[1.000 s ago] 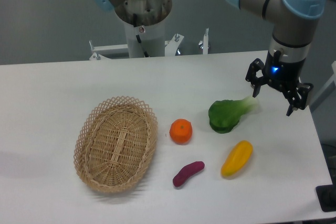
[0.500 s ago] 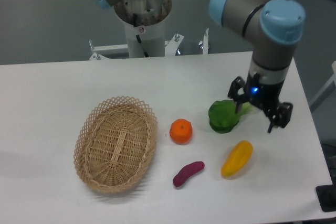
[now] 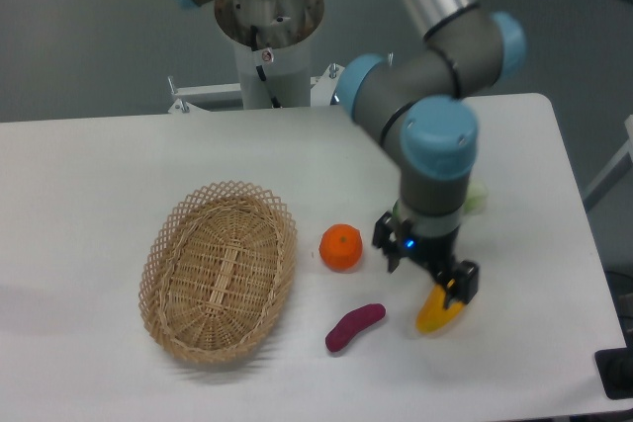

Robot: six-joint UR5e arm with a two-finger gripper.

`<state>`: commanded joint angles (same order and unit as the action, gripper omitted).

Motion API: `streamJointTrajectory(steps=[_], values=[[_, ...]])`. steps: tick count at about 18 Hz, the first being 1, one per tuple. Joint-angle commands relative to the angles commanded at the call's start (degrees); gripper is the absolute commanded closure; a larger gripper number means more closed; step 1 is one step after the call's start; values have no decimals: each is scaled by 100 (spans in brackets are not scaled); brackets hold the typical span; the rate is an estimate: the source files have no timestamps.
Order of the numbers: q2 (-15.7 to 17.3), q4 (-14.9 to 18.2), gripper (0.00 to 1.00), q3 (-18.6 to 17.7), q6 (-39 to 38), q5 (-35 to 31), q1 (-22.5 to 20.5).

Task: Pick up the sweet potato from the table
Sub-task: 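Lower the gripper over the small purple sweet potato, then close the gripper around the purple sweet potato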

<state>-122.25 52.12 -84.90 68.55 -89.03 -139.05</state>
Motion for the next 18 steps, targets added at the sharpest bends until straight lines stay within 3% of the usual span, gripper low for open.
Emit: streamJointTrajectory(steps=[13, 18], values=[[-475, -35, 0, 18, 0, 18, 405], [-590, -351, 0, -96, -88, 9, 502]])
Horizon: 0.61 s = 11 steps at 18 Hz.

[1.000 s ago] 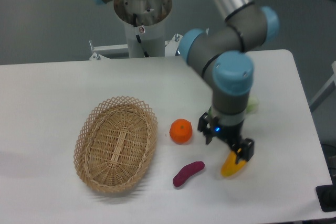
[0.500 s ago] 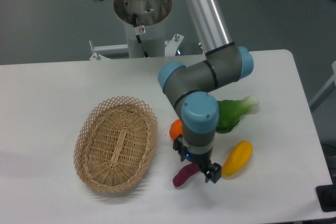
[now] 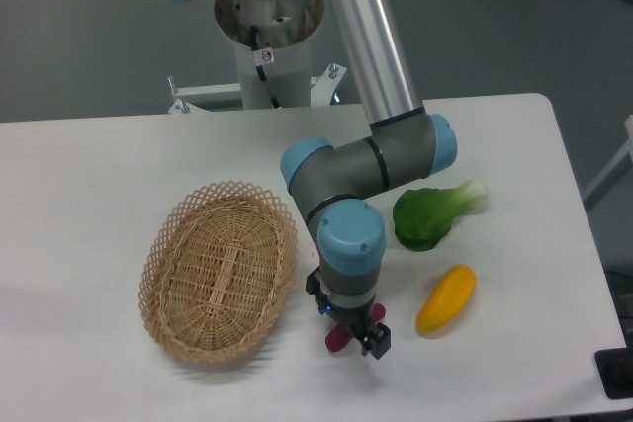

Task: Pick up the sweet potato from the table
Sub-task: 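Close the gripper around the purple sweet potato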

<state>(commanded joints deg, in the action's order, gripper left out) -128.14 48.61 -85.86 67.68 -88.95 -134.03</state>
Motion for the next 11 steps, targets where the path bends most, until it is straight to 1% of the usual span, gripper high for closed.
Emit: streamJointTrajectory(steps=[2, 4, 5, 6, 7, 8, 9, 10, 11], values=[[18, -35, 0, -88, -9, 0, 0], [18, -53, 0, -80, -9, 0, 0], [9, -114, 1, -88, -9, -9, 0], [9, -149, 7, -88, -9, -9, 0], [9, -176, 20, -88, -9, -9, 0], [17, -176, 36, -80, -9, -9, 0], [18, -185, 47, -80, 0, -9, 0], [26, -194, 56, -80, 0, -17, 0], [18, -202, 61, -80, 0, -44, 0]])
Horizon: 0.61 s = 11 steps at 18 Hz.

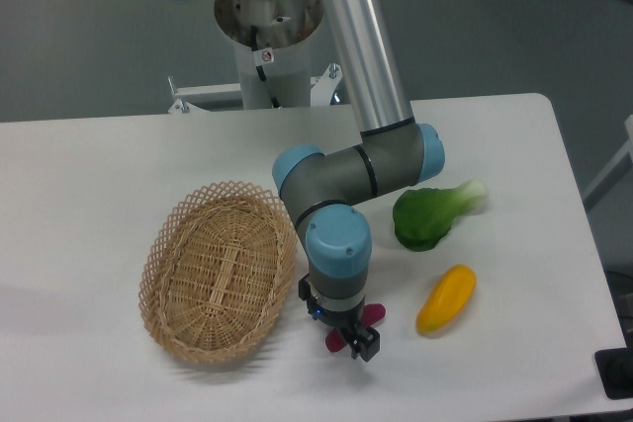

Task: Pick up the sweet potato from the table
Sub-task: 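Close the gripper around the purple sweet potato, then lift the sweet potato up and carry it past the yellow pepper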

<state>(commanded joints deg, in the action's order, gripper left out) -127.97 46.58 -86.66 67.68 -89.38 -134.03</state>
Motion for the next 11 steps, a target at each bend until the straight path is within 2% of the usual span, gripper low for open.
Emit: streamJointTrajectory(steps=[5, 11], values=[[26, 0, 67, 0, 0, -53, 0], [70, 0, 68, 105, 44, -79, 0]])
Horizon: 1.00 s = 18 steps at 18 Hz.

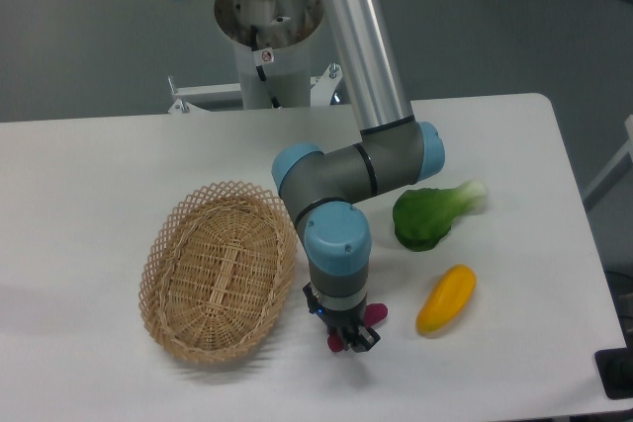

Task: Pick up the sweet potato from the table
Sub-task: 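Lift the sweet potato up and carry it past the yellow pepper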

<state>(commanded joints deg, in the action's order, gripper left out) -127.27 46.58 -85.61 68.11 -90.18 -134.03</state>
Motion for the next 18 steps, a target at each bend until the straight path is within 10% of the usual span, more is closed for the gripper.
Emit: streamJointTrajectory(steps=[8, 18], values=[[623, 193, 67, 335, 333, 553, -877], [1379, 1273, 66, 396, 1810, 993, -1863]])
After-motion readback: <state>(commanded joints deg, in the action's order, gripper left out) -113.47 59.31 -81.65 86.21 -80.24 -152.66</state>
